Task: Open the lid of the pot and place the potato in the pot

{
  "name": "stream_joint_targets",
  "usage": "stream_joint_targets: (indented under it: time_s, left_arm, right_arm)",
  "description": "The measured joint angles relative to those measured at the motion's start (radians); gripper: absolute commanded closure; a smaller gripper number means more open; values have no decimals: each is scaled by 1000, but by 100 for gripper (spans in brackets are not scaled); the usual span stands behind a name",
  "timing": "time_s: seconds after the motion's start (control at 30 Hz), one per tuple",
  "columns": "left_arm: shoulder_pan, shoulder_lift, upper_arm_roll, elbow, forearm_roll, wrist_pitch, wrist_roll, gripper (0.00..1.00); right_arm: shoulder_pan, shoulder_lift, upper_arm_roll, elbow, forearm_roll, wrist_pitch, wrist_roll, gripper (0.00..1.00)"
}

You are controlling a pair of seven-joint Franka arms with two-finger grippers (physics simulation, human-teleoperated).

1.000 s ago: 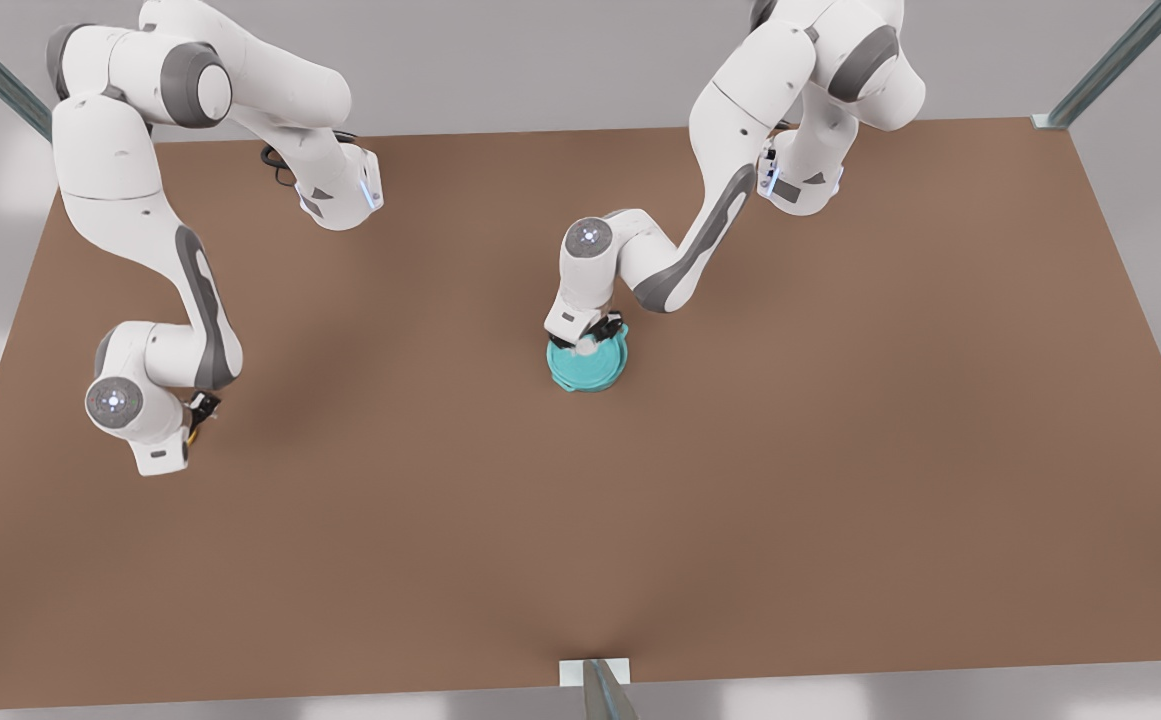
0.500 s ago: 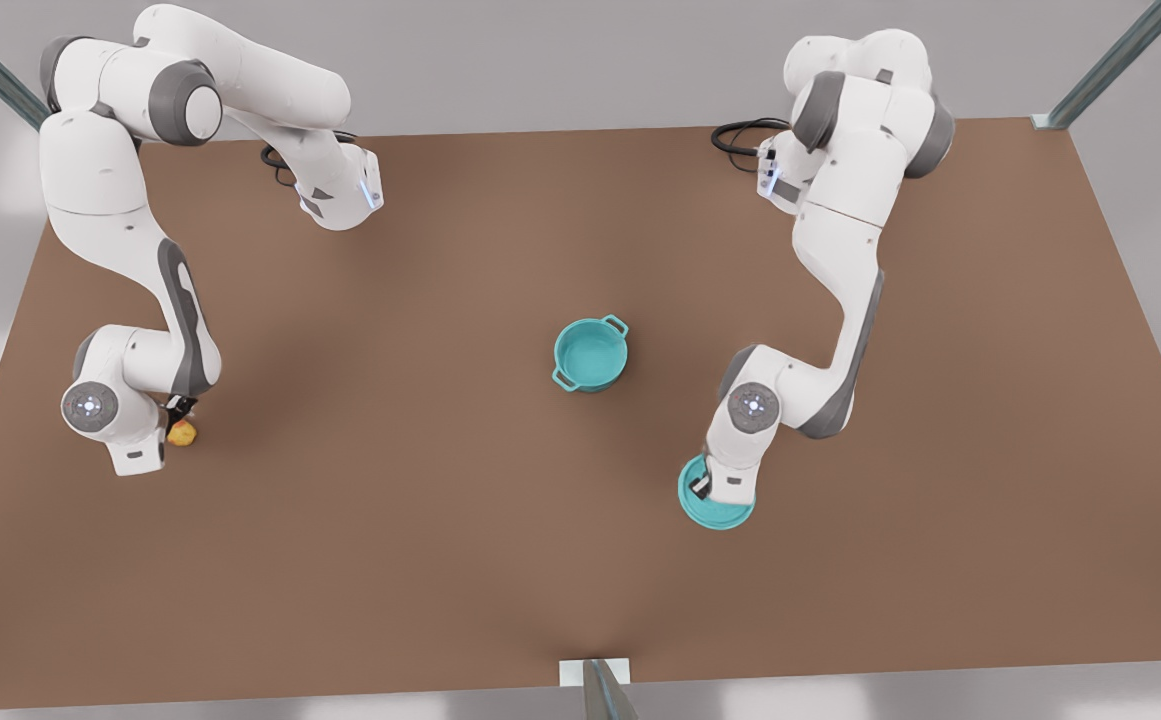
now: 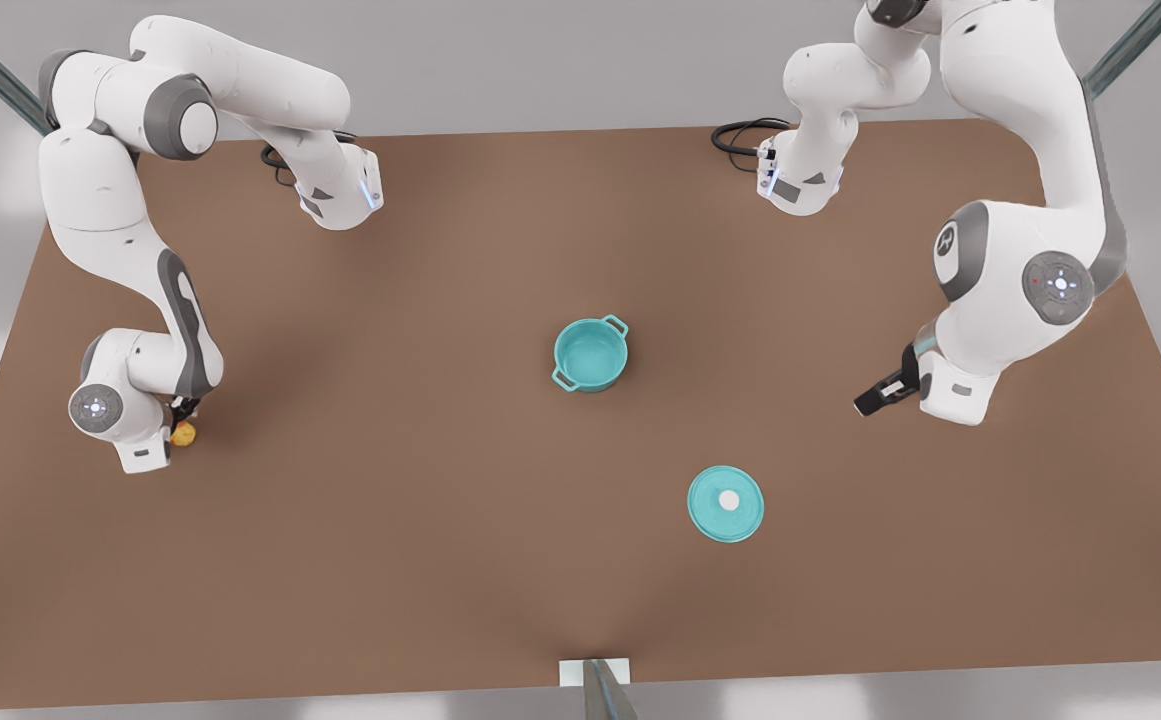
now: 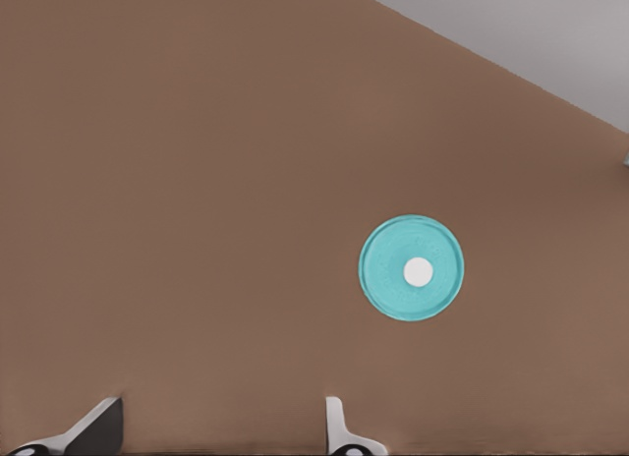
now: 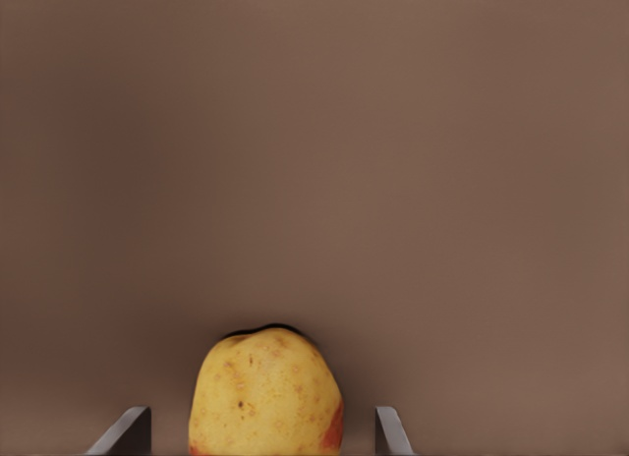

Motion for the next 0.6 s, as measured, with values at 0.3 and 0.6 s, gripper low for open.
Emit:
stream_joint_targets:
  time_s: [0.3,0.6]
  left_arm:
    - [-12,13,3,1,-10,-27,196,0]
    - [-20,21,-2,0,6,-29,284,0]
  right_arm:
    - [1,-4,0,1,1,4,-18,48]
    - [0,-63,15,1,8,-18,-47,52]
